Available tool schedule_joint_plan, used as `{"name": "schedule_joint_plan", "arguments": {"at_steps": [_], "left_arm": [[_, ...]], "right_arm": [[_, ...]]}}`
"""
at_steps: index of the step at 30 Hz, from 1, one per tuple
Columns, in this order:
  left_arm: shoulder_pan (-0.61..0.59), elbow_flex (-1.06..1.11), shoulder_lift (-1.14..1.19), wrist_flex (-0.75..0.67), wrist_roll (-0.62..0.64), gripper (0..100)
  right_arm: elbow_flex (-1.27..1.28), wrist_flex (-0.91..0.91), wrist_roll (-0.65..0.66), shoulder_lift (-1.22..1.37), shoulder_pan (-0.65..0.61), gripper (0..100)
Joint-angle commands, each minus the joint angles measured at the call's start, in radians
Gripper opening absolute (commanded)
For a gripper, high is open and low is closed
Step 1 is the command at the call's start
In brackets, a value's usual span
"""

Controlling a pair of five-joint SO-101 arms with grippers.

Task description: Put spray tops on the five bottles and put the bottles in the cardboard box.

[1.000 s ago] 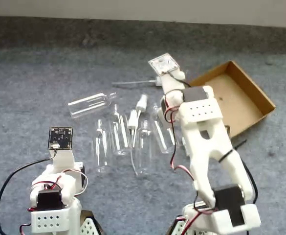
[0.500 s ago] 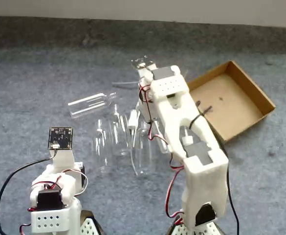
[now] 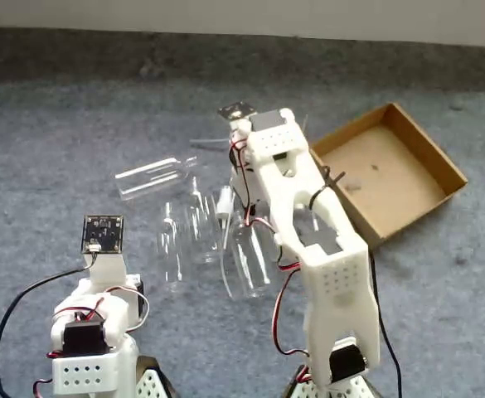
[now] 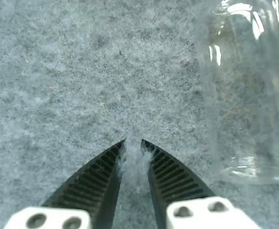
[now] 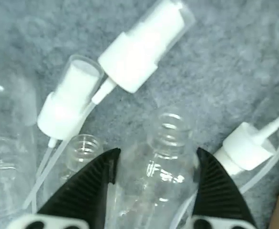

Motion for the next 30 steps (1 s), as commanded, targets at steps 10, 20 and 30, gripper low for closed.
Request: {"name": "schedule_joint_plan", "arguments": {"at_steps": [10,20,30], "left_arm": [[-0.015,0.021,-0.013,0.002,-0.005,1],[-0.015,0.021,-0.013,0.002,-0.005,1],[-0.015,0.021,-0.013,0.002,-0.005,1]], "right_arm": [[-0.371,0.208,-0.011,-0.030,0.005,7.4],[-0.403,0.208,-0.008,-0.231,0.104,7.4],[0.045,0.200,-0.003,-0.763,0.107,7.4]]}}
